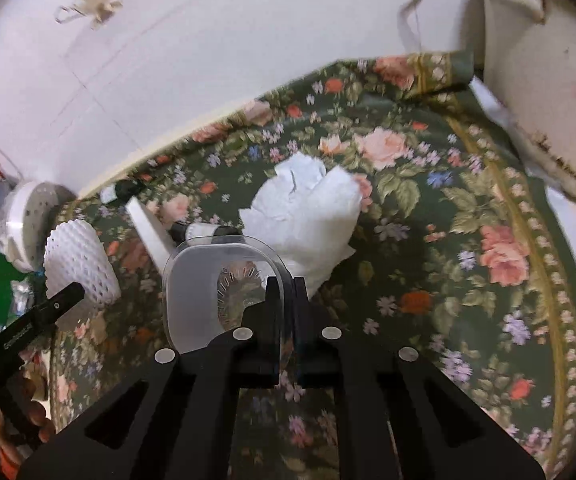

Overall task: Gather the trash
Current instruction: 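Grasp the white foam fruit net with the left tool while the right tool grasps the clear plastic container, then carry the foam net and plastic container down toward the floor bin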

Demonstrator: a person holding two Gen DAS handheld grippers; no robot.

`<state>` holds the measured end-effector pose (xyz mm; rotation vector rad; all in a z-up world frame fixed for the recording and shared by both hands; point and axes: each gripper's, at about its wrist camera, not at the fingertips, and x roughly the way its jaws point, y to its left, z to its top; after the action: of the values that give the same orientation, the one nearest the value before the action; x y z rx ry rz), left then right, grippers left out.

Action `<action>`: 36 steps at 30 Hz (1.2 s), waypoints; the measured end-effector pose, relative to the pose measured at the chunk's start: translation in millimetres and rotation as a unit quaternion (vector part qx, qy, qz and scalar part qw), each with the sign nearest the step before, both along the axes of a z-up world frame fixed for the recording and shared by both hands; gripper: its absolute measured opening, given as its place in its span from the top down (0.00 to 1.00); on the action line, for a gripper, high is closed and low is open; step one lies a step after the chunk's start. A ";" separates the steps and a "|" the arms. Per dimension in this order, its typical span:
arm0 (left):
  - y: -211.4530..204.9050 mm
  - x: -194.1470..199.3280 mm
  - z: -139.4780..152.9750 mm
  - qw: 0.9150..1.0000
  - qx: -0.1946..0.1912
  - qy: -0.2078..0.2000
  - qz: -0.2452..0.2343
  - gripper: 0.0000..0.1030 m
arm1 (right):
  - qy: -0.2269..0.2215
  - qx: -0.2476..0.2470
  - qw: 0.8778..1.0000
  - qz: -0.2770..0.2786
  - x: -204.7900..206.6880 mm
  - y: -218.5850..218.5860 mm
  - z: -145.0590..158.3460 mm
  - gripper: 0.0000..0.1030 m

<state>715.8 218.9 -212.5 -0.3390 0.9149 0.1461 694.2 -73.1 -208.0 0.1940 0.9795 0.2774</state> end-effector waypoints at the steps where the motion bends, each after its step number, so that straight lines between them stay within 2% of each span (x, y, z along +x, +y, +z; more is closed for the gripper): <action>1: -3.8 -5.8 6.3 1.000 0.002 -0.005 0.001 0.65 | -0.007 0.000 1.000 0.004 -4.4 -2.5 5.5 0.95; 10: -61.2 -78.2 77.1 0.996 0.022 -0.079 0.034 0.65 | -0.077 -0.006 0.995 0.058 -61.7 -42.6 61.3 0.95; 19: -111.9 -155.5 120.2 0.990 0.038 -0.124 0.047 0.65 | -0.121 0.002 0.988 0.094 -118.5 -68.7 96.1 0.95; 27: -131.0 -213.5 134.5 0.989 0.045 -0.138 0.013 0.65 | -0.139 0.007 0.987 0.083 -178.8 -77.4 110.8 0.95; 33: -131.3 -261.7 123.4 0.990 0.029 -0.131 -0.039 0.65 | -0.132 0.000 0.990 0.045 -240.2 -71.5 107.3 0.95; 36: -127.1 -296.9 115.4 0.989 0.035 -0.126 -0.064 0.65 | -0.128 0.002 0.991 0.026 -275.1 -62.9 100.4 0.95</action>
<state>418.9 91.8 -97.1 -0.2259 0.6777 0.0153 419.1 -136.0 -107.7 0.1326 0.7307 0.3433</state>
